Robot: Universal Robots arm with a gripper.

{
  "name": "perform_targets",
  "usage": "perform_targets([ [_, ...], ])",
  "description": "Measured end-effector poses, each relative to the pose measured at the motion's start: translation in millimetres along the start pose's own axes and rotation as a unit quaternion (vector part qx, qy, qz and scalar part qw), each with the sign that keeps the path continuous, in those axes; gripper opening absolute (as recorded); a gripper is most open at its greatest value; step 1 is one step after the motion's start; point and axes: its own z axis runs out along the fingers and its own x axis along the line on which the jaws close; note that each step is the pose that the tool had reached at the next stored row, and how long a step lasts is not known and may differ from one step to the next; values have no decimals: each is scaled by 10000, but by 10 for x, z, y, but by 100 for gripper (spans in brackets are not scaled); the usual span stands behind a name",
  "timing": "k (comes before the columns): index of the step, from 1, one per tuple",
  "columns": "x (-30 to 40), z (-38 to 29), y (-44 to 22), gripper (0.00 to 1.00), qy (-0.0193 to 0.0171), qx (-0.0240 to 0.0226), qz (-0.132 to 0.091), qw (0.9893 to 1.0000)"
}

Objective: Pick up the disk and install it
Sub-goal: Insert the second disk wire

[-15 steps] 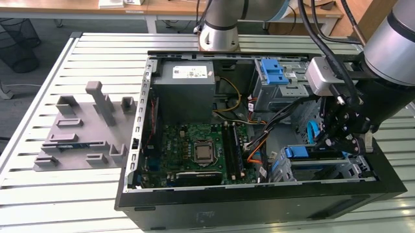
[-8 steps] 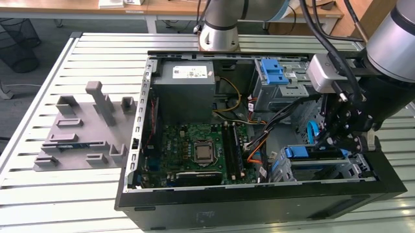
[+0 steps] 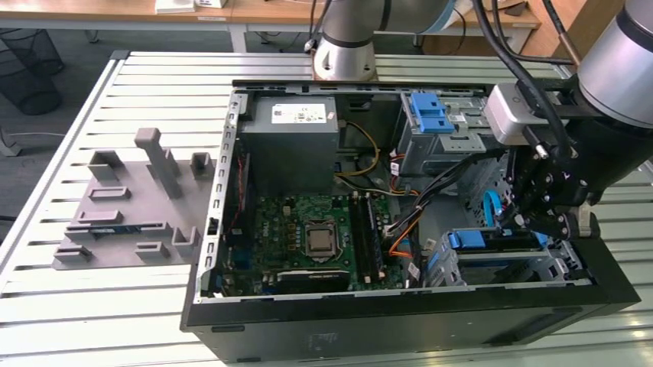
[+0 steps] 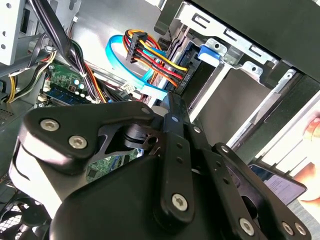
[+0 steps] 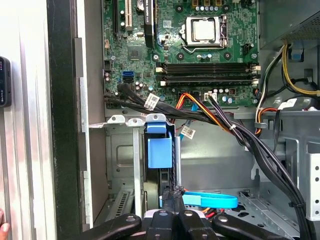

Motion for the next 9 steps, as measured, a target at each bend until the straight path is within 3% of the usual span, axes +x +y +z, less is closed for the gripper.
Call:
perform_targets([
  [9, 0, -2, 0, 11, 0, 0, 0, 10000],
])
